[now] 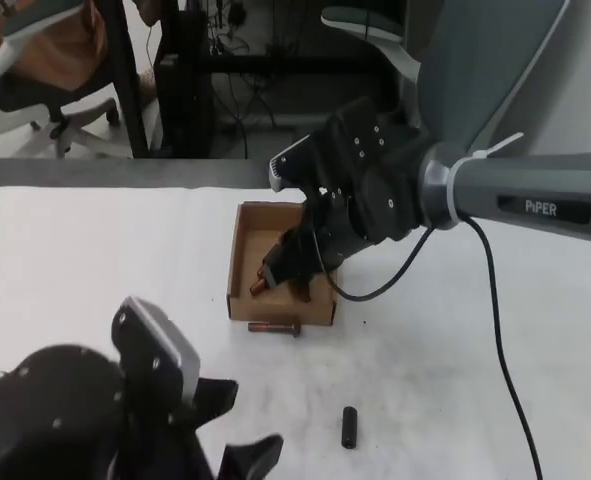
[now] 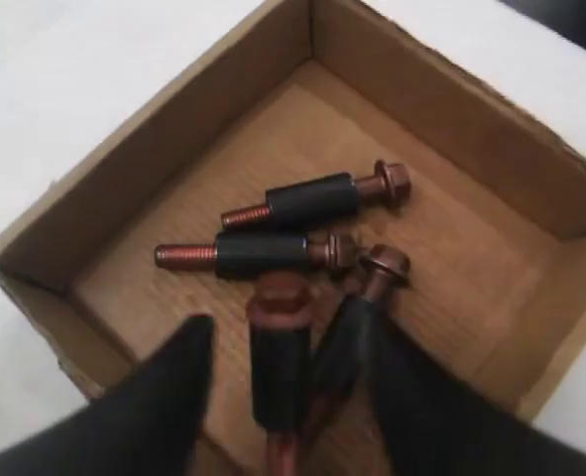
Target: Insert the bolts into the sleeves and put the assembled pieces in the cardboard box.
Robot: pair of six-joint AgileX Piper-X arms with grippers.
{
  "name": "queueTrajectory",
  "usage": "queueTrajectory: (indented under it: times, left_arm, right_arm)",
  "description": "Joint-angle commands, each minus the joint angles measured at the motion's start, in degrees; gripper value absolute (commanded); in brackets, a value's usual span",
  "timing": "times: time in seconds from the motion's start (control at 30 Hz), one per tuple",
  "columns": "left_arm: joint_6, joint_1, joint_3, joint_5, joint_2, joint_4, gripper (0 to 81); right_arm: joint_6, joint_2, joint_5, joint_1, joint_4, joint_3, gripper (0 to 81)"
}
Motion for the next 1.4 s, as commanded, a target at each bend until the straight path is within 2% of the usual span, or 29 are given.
queueTrajectory:
  times: [0.0, 0.17, 0.3, 0.47, 0.63, 0.7, 1.0, 1.23, 1.27, 1.33, 1.37]
  left_arm:
    - [-4.2, 2.3, -1.2, 3.2, 5.7, -1.7, 60.1]
    - [-6.9, 2.1, -6.3, 4.8, 19.4, -1.7, 60.1]
    - [-6.9, -1.1, -14.9, 4.9, 31.1, -0.5, 60.1]
    - [-7.1, -3.6, -24.5, 4.2, 40.3, 8.8, 60.1]
    - [-8.3, -5.2, -29.6, 3.9, 45.5, 11.2, 59.9]
    - [-9.4, -5.9, -30.9, 1.8, 46.4, 11.2, 59.9]
    - [-9.8, -7.6, -40.2, -3.9, 52.3, 20.3, 59.9]
    - [-12.7, -8.2, -46.8, -7.5, 60.0, 27.8, 59.6]
    - [-13.2, -8.2, -47.3, -7.5, 60.6, 28.1, 58.0]
    - [-13.3, -8.4, -48.9, -7.9, 61.7, 29.8, 47.0]
    - [-13.3, -8.4, -49.7, -8.1, 62.0, 31.2, 37.9]
  right_arm:
    - [0.8, -2.8, 4.0, -0.1, 2.1, -1.2, 70.0]
    - [-0.9, -10.7, 8.2, -0.5, 5.5, -1.2, 70.0]
    - [-1.8, -17.2, 11.3, -1.6, 9.8, -1.2, 70.0]
    - [-1.8, -23.7, 11.9, -3.7, 18.7, -1.2, 70.0]
    - [-1.4, -27.4, 11.9, -5.3, 26.7, -1.1, 70.0]
    - [-1.8, -28.7, 11.9, -5.5, 28.9, -1.1, 70.0]
    - [-4.4, -36.1, 11.9, -6.1, 31.0, -0.5, 70.0]
    - [-3.7, -46.5, 9.8, -8.2, 29.5, 10.1, 70.0]
    - [-3.8, -47.9, 8.7, -8.2, 28.7, 11.8, 70.0]
    - [-3.5, -51.3, 6.2, -8.2, 26.5, 16.3, 70.0]
    - [-3.1, -52.9, 4.5, -8.2, 25.0, 18.5, 70.0]
